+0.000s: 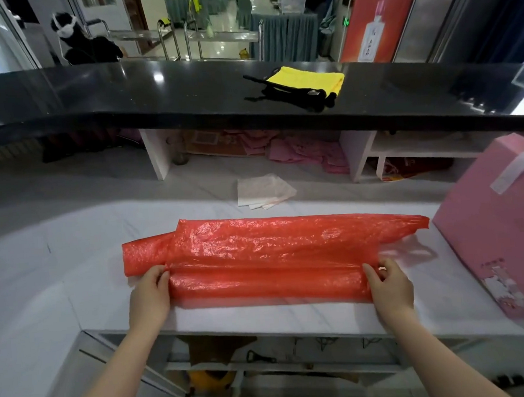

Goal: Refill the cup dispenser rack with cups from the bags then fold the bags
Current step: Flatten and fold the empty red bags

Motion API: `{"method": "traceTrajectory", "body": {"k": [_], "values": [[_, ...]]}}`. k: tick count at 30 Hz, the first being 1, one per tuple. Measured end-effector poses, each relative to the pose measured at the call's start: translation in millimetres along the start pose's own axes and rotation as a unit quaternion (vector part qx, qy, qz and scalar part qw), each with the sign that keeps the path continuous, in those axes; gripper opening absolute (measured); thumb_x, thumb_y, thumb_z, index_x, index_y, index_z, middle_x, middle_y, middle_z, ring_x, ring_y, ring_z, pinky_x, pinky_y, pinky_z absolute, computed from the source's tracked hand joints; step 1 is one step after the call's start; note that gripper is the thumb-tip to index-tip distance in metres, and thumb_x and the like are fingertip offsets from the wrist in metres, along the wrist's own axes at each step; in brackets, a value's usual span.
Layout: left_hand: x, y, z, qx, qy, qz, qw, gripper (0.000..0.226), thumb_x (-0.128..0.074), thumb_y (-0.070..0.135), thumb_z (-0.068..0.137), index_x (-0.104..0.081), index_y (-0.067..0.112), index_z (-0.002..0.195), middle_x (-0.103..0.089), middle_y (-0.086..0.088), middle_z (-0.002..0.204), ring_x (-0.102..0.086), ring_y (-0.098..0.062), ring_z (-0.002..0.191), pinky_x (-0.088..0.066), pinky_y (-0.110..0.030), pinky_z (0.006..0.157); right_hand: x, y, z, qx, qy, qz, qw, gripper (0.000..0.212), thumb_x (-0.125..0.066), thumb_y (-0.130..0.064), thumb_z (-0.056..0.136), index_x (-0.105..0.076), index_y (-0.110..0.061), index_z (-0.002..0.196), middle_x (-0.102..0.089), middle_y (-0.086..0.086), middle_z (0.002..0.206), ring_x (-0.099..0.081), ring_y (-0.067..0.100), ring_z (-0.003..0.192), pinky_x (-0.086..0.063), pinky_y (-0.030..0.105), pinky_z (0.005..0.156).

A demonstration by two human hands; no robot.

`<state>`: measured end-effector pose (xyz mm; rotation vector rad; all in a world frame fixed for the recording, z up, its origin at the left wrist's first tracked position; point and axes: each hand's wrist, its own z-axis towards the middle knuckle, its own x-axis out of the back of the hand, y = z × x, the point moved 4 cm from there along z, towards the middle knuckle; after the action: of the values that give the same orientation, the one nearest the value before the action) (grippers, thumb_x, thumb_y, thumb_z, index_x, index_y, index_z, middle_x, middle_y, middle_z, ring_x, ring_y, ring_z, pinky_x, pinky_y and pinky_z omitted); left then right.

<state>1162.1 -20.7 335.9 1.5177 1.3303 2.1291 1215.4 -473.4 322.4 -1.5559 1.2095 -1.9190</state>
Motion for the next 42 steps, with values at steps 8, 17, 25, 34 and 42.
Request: {"method": "traceTrajectory", "body": {"k": [8, 17, 25, 34, 42], "values": [[-1, -4, -1, 0.009, -0.002, 0.076, 0.997, 0.029, -0.038, 0.021, 0.101, -0.057, 0.01, 0.121, -0.061, -0.017, 0.109, -0.058, -0.036, 0.092, -0.039, -0.037, 0.074, 4, -1, 8, 0.006, -0.016, -0.096, 0.995, 0.022, -0.059, -0.044, 0.091, -0.055, -0.023, 0.087, -0.057, -0.008, 0.073, -0.053, 0.014, 0.066, -0.036, 0.029, 0.056], [7, -16, -15, -0.007, -0.031, 0.035, 0.999, 0.017, -0.062, 0.034, 0.089, -0.064, 0.018, 0.095, -0.063, 0.002, 0.091, -0.058, -0.016, 0.082, -0.043, -0.03, 0.071, 12, 8, -14, 0.026, -0.013, -0.102, 0.994, 0.048, -0.059, -0.059, 0.084, -0.061, -0.02, 0.112, -0.062, -0.007, 0.092, -0.057, 0.014, 0.085, -0.05, 0.035, 0.074], [12, -16, -11, 0.036, -0.006, -0.043, 0.998, 0.026, -0.056, 0.026, 0.094, -0.07, 0.008, 0.108, -0.062, -0.001, 0.099, -0.053, -0.018, 0.091, -0.041, -0.034, 0.083, 15, 13, -23, -0.012, -0.029, -0.066, 0.997, 0.041, -0.063, -0.02, 0.082, -0.058, -0.023, 0.123, -0.063, -0.007, 0.092, -0.059, 0.015, 0.087, -0.053, 0.037, 0.075], [5, 2, -1, 0.077, 0.016, -0.196, 0.977, 0.019, -0.048, 0.02, 0.099, -0.063, 0.02, 0.11, -0.063, 0.0, 0.101, -0.06, -0.021, 0.093, -0.048, -0.038, 0.091, 25, 20, 6, -0.133, 0.032, 0.26, 0.956, 0.026, -0.069, -0.001, 0.084, -0.067, -0.025, 0.092, -0.073, 0.001, 0.091, -0.071, 0.019, 0.085, -0.058, 0.033, 0.078], [6, 23, 12, 0.028, 0.077, -0.152, 0.985, 0.017, -0.044, 0.023, 0.1, -0.061, 0.022, 0.098, -0.059, 0.007, 0.084, -0.058, -0.018, 0.082, -0.045, -0.034, 0.078, 33, -9, 27, -0.123, 0.052, 0.436, 0.89, 0.027, -0.06, 0.005, 0.089, -0.072, -0.019, 0.084, -0.07, 0.003, 0.092, -0.065, 0.012, 0.077, -0.054, 0.017, 0.062]]}}
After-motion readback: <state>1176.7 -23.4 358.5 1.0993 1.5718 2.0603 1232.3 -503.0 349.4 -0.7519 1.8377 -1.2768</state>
